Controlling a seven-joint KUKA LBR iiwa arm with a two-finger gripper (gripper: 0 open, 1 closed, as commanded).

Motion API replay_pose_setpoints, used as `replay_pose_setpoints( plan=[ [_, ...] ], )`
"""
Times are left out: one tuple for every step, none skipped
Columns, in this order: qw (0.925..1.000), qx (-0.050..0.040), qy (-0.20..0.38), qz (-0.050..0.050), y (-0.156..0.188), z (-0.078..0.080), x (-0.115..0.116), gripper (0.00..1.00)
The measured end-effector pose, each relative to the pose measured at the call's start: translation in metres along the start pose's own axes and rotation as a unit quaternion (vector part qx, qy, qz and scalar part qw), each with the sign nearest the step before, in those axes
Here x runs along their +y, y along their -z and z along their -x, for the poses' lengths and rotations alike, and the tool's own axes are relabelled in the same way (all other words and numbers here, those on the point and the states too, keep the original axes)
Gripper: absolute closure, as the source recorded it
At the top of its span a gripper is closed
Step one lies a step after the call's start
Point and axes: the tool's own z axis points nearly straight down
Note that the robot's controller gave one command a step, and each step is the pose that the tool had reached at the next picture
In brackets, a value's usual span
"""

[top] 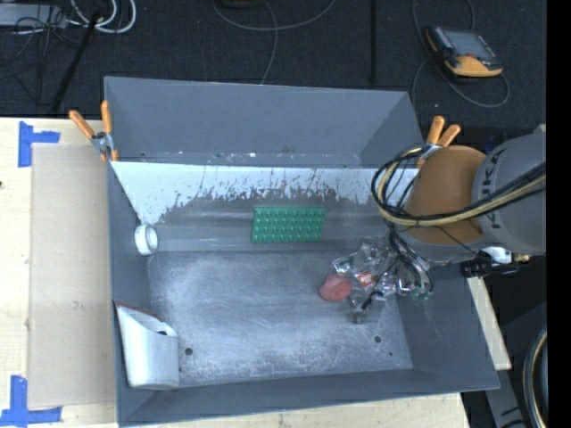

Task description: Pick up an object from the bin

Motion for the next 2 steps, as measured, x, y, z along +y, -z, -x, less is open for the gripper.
replay_pose_setpoints(
  plan=[
    [1.0000, -0.0004, 0.003, 0.000, 0.0002, 0.0004, 0.0010, 0.00],
    [1.0000, -0.0005, 0.006, 0.000, 0.0002, 0.0006, 0.0022, 0.00]
  ],
)
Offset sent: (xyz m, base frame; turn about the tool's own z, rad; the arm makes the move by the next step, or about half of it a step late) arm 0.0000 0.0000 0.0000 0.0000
